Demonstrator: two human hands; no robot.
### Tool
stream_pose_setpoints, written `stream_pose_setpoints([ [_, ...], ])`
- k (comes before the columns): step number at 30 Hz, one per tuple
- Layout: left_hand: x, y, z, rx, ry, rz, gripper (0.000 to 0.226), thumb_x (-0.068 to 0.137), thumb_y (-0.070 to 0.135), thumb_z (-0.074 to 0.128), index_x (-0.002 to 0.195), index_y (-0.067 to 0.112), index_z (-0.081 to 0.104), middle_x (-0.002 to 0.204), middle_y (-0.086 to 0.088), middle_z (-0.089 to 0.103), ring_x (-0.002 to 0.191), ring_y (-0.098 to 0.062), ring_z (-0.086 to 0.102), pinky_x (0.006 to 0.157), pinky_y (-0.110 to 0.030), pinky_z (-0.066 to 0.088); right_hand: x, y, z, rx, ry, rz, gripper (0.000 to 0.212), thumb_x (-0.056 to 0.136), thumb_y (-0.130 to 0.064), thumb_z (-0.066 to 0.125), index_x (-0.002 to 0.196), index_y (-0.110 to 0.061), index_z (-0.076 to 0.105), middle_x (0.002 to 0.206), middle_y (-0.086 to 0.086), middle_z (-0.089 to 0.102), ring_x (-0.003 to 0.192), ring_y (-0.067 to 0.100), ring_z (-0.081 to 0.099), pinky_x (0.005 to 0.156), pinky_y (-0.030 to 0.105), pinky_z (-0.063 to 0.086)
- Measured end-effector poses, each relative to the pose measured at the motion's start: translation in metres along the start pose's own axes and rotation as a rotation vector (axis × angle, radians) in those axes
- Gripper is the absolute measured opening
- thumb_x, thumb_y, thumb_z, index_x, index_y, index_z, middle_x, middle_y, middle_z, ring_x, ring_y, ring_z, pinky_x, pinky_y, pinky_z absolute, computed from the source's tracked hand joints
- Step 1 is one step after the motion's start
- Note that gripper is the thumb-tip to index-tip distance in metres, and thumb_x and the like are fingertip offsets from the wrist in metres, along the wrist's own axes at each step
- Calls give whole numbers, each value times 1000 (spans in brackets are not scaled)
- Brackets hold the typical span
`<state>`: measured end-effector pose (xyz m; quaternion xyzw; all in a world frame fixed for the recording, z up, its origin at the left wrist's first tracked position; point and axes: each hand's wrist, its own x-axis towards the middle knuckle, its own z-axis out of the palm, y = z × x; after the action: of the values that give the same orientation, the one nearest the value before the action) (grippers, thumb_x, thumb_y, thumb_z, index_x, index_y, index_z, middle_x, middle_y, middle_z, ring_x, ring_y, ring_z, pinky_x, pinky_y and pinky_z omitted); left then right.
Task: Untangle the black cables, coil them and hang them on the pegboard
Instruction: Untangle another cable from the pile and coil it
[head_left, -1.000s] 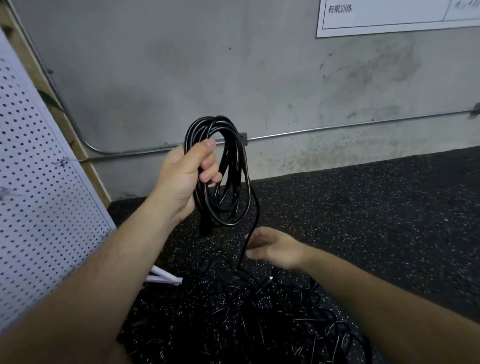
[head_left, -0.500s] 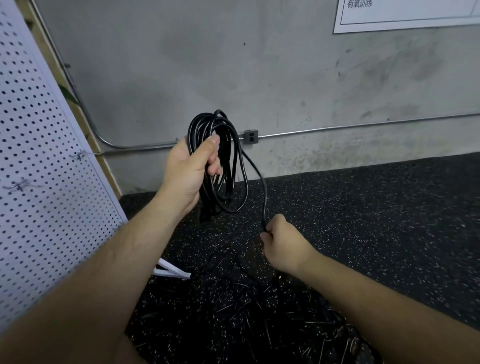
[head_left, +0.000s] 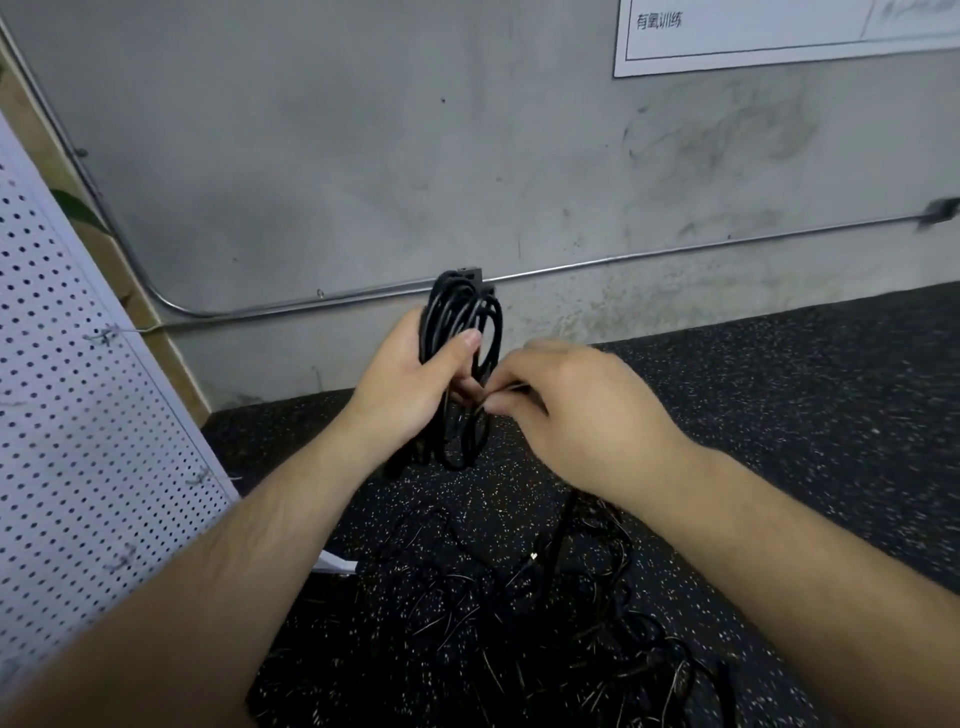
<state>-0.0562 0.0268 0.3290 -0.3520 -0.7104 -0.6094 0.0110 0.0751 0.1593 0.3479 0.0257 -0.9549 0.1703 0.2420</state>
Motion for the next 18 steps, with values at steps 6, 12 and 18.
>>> stream_pose_setpoints([
  [6, -10, 7, 22, -276, -102, -155, 20, 102, 33, 58, 100, 13, 59, 65, -1, 60, 47, -19, 51, 54, -34, 47, 13, 17, -4, 329, 246, 354, 45, 73, -49, 87, 90, -21, 56, 77, -8, 64, 67, 6, 59, 57, 21, 46],
  [12, -7, 6, 25, -432, -160, -179, 19, 91, 24, 68, 89, 11, 54, 66, -1, 50, 45, -13, 40, 47, -27, 42, 17, 34, -3, 856, 275, 441, 27, 94, -32, 71, 100, -13, 54, 71, 2, 58, 44, 11, 48, 50, 35, 52],
  [18, 10, 10, 2, -608, 33, -186, 20, 98, 22, 65, 84, 15, 52, 71, 2, 49, 49, -11, 37, 49, -25, 41, -9, 59, 17, 801, -81, 385, 21, 107, -29, 47, 104, -15, 62, 76, 0, 66, 71, 19, 66, 81, 40, 58],
])
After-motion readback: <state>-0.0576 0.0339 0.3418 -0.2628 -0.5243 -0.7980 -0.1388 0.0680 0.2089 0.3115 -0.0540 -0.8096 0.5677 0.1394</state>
